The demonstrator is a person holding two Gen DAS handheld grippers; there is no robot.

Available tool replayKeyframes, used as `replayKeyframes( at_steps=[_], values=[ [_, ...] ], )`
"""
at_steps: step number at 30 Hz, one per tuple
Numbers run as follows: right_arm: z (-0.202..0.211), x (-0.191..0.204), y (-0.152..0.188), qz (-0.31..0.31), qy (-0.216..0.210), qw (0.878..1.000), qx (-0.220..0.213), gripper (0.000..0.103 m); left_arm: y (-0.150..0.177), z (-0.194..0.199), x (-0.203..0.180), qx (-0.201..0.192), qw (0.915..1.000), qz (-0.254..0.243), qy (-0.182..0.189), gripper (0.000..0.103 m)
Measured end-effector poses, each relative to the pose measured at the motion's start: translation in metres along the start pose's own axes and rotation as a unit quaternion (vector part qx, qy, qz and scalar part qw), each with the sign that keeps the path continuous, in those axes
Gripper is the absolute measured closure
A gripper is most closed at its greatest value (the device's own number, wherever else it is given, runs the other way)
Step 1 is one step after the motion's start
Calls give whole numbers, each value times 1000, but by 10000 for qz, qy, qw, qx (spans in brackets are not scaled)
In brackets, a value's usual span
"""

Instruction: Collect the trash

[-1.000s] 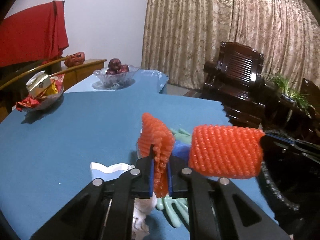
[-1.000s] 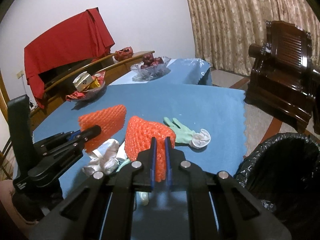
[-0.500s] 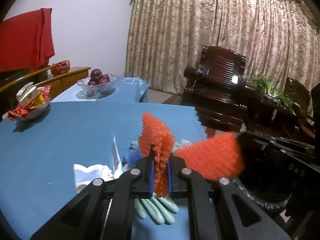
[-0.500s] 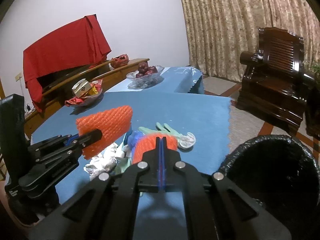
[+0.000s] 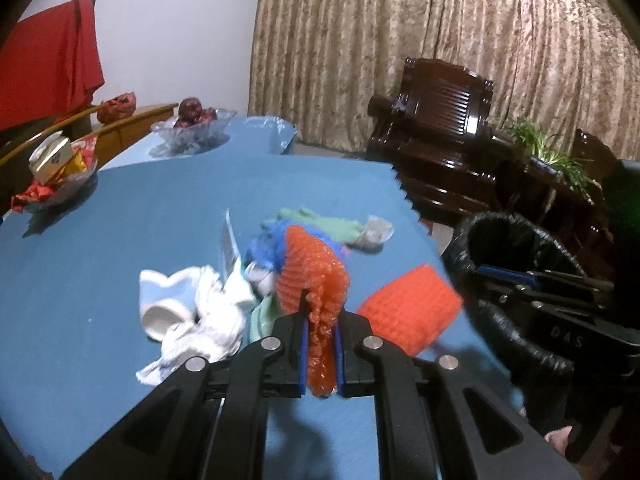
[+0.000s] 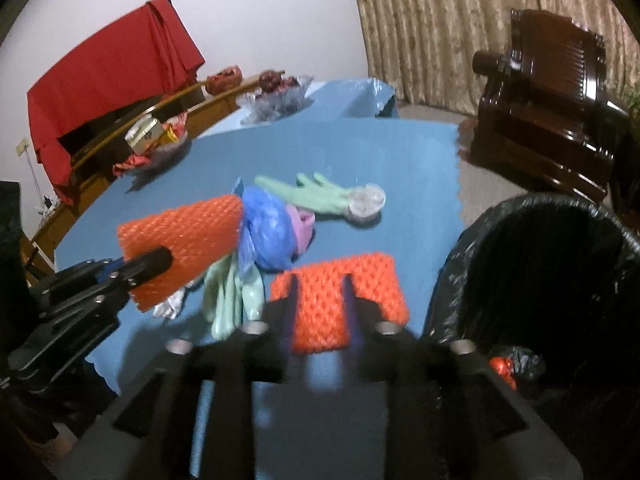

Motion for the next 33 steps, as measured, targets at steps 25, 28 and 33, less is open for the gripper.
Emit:
replayKeyframes(
  at_steps=[25,28,33],
  values=[
    [-59,10,16,503,68,9982,334,78,10,-5,19,59,9996,277,34,93],
    [-42,15,1,479,-19,9988,114,78,1,1,13,-48,9996,262,86,93],
    [-10,14,-23,423,-44,9987,-274,78,-20,15,-8,-277,9990,214,274,93]
  ],
)
Point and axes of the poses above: each gripper's, at about its wrist camera, not at the fingertips, and z roughly against the way its jaws point, x to its left, y to its underside, the point moved 6 cm from there along -z, roughly the way its jaws point, and after that the axes turned 11 degrees about -x, right-handed, at the moved point
